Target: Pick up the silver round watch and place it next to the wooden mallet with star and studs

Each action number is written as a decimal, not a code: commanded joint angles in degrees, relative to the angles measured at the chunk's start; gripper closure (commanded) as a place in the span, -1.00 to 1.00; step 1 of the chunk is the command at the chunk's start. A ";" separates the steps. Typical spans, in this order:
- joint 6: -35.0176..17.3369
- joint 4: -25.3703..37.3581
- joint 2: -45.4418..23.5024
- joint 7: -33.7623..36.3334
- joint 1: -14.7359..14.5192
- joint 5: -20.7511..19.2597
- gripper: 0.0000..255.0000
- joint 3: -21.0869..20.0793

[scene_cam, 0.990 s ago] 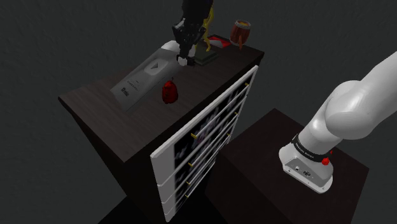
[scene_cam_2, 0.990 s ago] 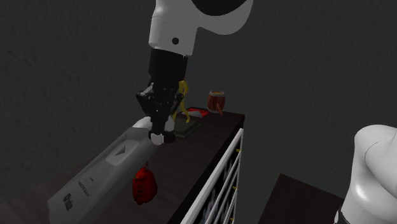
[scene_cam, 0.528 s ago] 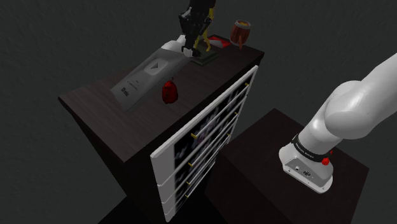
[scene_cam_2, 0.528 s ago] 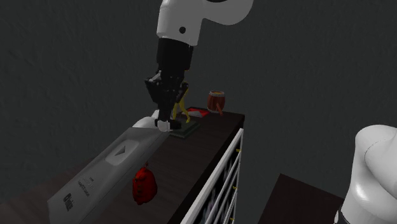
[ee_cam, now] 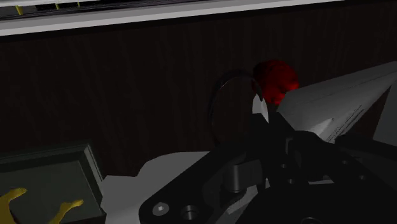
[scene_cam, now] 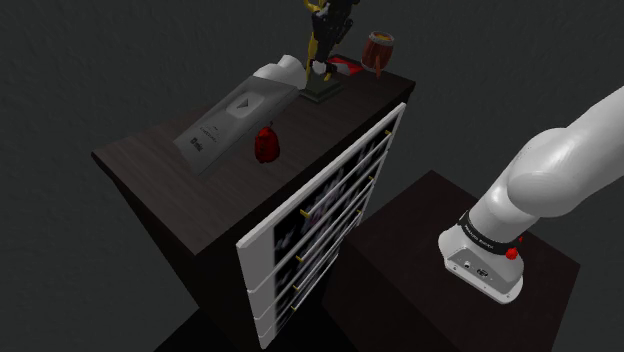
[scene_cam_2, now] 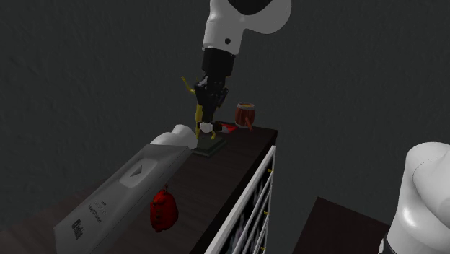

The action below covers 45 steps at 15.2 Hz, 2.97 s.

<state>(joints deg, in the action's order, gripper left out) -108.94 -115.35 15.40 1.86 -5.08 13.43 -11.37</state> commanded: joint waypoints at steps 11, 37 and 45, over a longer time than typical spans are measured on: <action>4.01 6.17 -5.51 -15.85 6.35 -0.96 1.00 10.36; 22.01 54.42 -42.48 -41.83 24.29 5.18 1.00 23.16; 14.82 44.94 -40.37 -43.39 23.23 4.86 1.00 23.27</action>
<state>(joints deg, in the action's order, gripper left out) -92.92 -68.72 -25.46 -41.27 18.33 18.36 11.87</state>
